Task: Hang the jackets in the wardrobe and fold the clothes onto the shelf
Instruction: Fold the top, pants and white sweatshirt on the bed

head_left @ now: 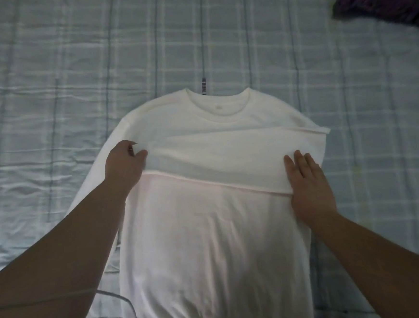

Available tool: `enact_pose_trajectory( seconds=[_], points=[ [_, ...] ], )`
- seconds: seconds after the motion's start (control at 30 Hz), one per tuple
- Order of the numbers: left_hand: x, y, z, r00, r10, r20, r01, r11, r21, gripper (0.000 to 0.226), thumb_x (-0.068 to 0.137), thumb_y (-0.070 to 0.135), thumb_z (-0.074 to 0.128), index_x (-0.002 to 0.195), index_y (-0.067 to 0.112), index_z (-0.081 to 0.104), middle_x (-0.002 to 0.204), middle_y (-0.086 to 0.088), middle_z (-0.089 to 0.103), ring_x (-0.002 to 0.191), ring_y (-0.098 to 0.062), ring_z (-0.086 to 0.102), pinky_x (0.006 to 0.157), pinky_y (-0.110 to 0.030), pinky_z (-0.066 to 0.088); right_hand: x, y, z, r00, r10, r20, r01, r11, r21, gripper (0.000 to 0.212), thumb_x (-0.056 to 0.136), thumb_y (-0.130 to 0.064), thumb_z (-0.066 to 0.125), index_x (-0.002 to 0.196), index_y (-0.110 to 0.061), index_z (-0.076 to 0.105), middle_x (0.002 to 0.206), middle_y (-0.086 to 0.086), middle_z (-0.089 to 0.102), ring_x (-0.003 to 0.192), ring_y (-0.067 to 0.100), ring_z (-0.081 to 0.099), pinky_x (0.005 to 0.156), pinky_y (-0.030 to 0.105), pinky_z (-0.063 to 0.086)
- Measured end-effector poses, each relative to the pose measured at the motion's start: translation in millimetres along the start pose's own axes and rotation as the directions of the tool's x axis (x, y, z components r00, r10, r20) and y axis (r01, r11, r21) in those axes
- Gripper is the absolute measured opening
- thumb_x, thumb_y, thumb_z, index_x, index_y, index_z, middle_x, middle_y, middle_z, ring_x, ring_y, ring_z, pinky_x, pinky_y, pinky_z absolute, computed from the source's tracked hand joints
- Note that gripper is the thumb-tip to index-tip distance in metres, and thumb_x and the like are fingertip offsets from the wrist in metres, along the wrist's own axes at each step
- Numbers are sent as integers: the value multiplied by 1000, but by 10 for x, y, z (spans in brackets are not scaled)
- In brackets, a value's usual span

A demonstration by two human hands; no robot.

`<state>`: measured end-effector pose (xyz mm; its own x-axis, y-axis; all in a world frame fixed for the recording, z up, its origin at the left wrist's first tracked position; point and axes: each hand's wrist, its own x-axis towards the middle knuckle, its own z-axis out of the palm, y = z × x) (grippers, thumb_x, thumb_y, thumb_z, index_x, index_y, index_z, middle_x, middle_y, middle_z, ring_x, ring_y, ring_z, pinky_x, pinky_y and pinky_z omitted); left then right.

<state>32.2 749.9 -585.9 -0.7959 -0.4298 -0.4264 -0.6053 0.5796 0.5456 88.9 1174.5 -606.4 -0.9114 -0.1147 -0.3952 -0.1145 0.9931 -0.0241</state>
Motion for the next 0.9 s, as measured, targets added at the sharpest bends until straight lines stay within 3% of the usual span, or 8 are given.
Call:
enact_pose_trajectory(
  seconds=[0.13, 0.23, 0.33, 0.5, 0.63, 0.77, 0.9],
  points=[
    [-16, -51, 28, 998, 62, -14, -60, 993, 98, 29, 92, 17, 65, 118, 11, 55, 90, -7, 60, 89, -30, 58, 77, -32, 38, 0, 20, -28, 999, 4, 51, -4, 1000, -1, 105, 68, -3, 62, 158, -18, 9, 165, 12, 10, 151, 32, 7, 123, 42, 14],
    [-109, -76, 111, 970, 239, -39, -225, 949, 222, 38, 89, 7, 63, 125, 6, 50, 109, -22, 56, 92, -41, 57, 81, -46, 47, 27, -53, -96, 996, 18, 92, -18, 1000, -3, 101, 71, -9, 59, 157, -15, 7, 165, 15, 6, 151, 34, 4, 123, 43, 10],
    [-223, -99, 114, 938, 344, -40, -318, 901, 296, 50, 86, 4, 61, 134, 7, 47, 125, -23, 47, 99, -43, 55, 85, -51, 50, 12, -278, -240, 986, 71, 148, -68, 997, -27, 99, 73, -20, 53, 157, -15, 1, 165, 13, 0, 152, 31, 0, 123, 45, 7],
    [-534, -436, -242, 928, 353, -122, -296, 894, 335, 54, 82, 6, 61, 135, 13, 51, 131, -11, 55, 115, -35, 52, 94, -46, 49, -45, -1104, -412, 983, -182, -38, 185, 976, 111, 91, 62, -22, 49, 151, -12, 34, 160, 14, 26, 148, 34, 24, 119, 49, 24],
    [-782, -1099, -607, 958, 240, -156, -193, 944, 268, 51, 80, 5, 61, 131, 10, 56, 129, -11, 58, 120, -35, 52, 101, -48, 47, 3, -2146, -344, 911, -403, -85, 411, 894, 176, 80, 68, -12, 54, 147, -9, 40, 156, 15, 35, 145, 33, 32, 116, 48, 33],
    [-981, -1856, -992, 976, 80, -203, -32, 973, 230, 53, 79, 2, 61, 131, 10, 57, 130, -13, 60, 120, -36, 53, 103, -51, 45, -22, -3149, -223, 783, -621, -42, 618, 767, 174, 71, 82, -14, 52, 151, -14, 34, 160, 8, 28, 150, 25, 21, 121, 39, 24],
    [-1220, -2534, -1351, 958, -118, -263, 166, 972, 168, 47, 77, 4, 57, 123, 10, 62, 122, -14, 62, 114, -39, 55, 102, -47, 44, -61, -3878, -130, 632, -774, -30, 766, 619, 174, 63, 86, -12, 50, 148, -13, 40, 158, 4, 33, 150, 21, 21, 122, 33, 18]
  ],
)
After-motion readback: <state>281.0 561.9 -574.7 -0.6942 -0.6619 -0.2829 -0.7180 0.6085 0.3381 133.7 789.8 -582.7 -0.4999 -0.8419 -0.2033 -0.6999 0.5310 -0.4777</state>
